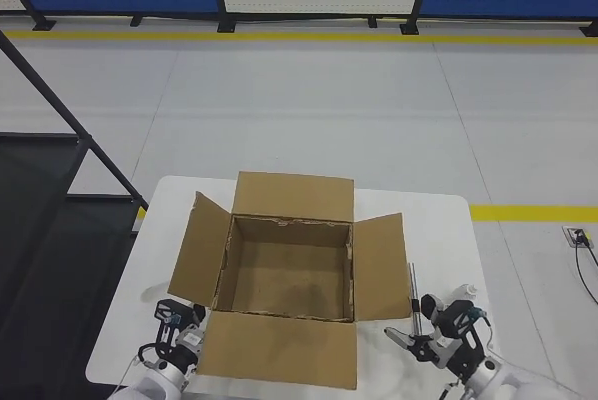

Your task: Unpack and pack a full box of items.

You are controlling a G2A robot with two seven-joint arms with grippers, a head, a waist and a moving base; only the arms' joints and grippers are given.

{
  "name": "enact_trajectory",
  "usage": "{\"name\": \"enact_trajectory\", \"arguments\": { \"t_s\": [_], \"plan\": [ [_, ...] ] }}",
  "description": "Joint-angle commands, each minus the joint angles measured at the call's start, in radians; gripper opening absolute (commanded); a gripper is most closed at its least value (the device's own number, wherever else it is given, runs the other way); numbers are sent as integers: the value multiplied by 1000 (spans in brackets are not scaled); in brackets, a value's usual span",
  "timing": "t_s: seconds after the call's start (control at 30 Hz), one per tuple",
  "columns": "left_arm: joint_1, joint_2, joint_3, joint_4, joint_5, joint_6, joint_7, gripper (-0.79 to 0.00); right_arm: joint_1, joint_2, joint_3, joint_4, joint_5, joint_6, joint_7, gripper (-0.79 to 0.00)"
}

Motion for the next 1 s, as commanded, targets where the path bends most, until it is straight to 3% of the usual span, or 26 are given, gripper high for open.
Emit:
{"name": "enact_trajectory", "arguments": {
  "t_s": [0.0,0.1,0.63,0.97],
  "plan": [
    [-4,-1,4,1,-1,3,-1,0,4,1,-12,-8,-4,0,-6,-25],
    [-8,-1,6,2,-4,3,-3,0,12,3,-21,-6,14,-23,-20,-9],
    [-30,-3,10,14,-31,-1,-13,0,151,6,-103,52,76,116,52,0],
    [-47,-4,17,15,-29,3,-22,0,161,9,-124,59,77,155,17,0]
  ]
}}
